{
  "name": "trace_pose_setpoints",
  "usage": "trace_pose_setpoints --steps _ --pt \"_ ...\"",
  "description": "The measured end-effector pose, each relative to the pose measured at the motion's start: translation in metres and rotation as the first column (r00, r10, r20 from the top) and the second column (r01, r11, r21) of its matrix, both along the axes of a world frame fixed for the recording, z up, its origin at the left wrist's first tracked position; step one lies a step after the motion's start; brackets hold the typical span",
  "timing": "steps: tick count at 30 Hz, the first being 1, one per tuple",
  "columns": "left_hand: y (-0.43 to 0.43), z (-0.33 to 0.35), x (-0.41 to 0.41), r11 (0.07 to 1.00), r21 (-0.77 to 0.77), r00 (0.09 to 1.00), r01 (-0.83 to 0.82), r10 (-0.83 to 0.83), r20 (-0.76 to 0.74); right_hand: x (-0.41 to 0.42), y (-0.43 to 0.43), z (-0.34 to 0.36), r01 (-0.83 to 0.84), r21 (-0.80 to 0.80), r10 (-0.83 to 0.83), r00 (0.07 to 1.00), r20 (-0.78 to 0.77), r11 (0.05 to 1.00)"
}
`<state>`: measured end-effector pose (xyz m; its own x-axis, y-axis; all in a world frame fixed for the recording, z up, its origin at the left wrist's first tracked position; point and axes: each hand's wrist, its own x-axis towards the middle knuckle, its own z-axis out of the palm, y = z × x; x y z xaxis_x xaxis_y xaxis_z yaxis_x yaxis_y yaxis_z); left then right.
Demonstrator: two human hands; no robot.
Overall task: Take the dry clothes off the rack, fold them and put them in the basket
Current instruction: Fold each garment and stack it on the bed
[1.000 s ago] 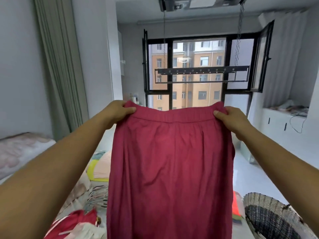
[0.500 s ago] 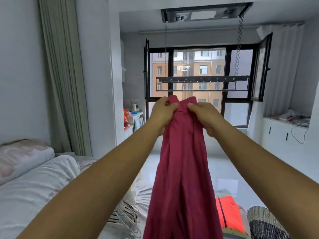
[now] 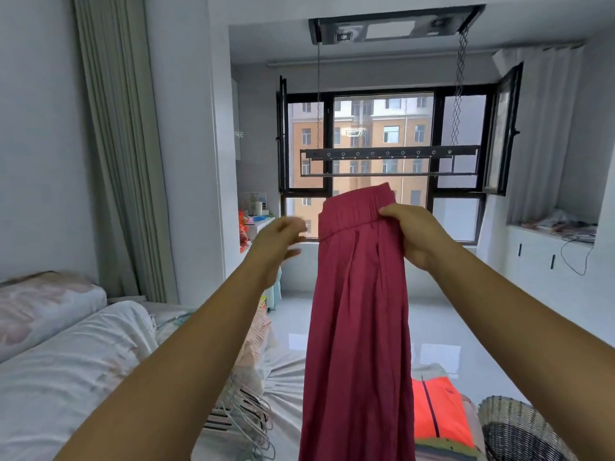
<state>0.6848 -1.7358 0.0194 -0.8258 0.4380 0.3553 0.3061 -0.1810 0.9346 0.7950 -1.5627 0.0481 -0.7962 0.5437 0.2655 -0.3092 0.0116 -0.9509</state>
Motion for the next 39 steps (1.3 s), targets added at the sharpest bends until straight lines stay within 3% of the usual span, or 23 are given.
trace_pose_setpoints --steps 3,7,11,13,18,22,25,27,31,33,36,39 --pt "-0.006 -0.043 -0.012 0.981 -0.197 1.000 -0.001 0.004 0.012 0.004 0.000 -0.007 -0.061 -0.058 0.062 0.998 0.009 0.996" --pt "0.000 -0.095 -0.001 0.949 -0.283 0.985 0.140 -0.103 0.141 0.011 -0.001 0.000 -0.107 -0.145 0.100 0.994 -0.052 0.984" --pt "0.007 -0.142 0.012 0.914 -0.252 0.913 0.317 -0.223 0.341 0.016 0.010 0.020 -0.091 -0.189 0.070 0.991 -0.115 0.978" --pt "0.012 -0.153 0.019 0.909 -0.222 0.893 0.353 -0.256 0.370 0.017 0.018 0.024 -0.072 -0.183 0.049 0.990 -0.129 0.980" --pt "0.007 -0.148 0.006 0.973 -0.012 0.901 0.231 -0.210 0.380 0.018 0.049 0.019 0.011 -0.161 -0.026 0.995 -0.095 0.987" --pt "-0.002 -0.114 -0.029 0.997 0.036 0.961 0.073 -0.080 0.264 0.006 0.078 0.023 0.058 -0.175 -0.078 0.991 -0.109 0.983" --pt "-0.002 -0.109 -0.053 0.966 -0.180 0.973 0.186 -0.155 0.173 -0.015 0.092 0.034 0.079 -0.218 -0.119 0.977 -0.176 0.973" --pt "0.000 -0.125 -0.071 0.913 -0.323 0.961 0.248 -0.190 0.200 -0.033 0.099 0.035 0.098 -0.203 -0.135 0.974 -0.180 0.974" --pt "0.015 -0.129 -0.128 0.987 -0.155 0.982 0.029 0.000 0.189 -0.080 0.116 0.028 0.133 -0.155 -0.154 0.980 -0.127 0.979" --pt "0.019 -0.122 -0.160 0.985 -0.150 0.987 0.082 -0.059 0.150 -0.104 0.126 0.030 0.134 -0.187 -0.164 0.973 -0.160 0.973" --pt "0.023 -0.135 -0.196 0.912 -0.291 0.952 0.290 -0.246 0.181 -0.141 0.138 0.033 0.129 -0.257 -0.182 0.964 -0.194 0.958" --pt "0.030 -0.150 -0.232 0.942 -0.261 0.964 0.211 -0.156 0.216 -0.176 0.145 0.020 0.137 -0.239 -0.174 0.974 -0.142 0.961"
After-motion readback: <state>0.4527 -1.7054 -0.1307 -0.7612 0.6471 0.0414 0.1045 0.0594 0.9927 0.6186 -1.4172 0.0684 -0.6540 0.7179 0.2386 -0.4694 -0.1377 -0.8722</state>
